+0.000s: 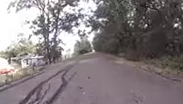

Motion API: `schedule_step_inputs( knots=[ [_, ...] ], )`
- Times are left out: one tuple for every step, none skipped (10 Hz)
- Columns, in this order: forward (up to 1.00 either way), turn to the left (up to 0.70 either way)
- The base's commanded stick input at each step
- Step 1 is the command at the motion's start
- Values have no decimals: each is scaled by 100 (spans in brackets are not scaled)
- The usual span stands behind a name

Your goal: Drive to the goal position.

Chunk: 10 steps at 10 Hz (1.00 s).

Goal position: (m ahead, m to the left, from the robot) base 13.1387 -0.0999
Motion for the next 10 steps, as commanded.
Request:
schedule_step_inputs(
  knots=[
    [70,0],
    [70,0],
    [70,0],
    [70,0],
    [70,0],
    [70,0],
    [70,0],
    [70,0],
    [70,0],
    [70,0]
  ],
)
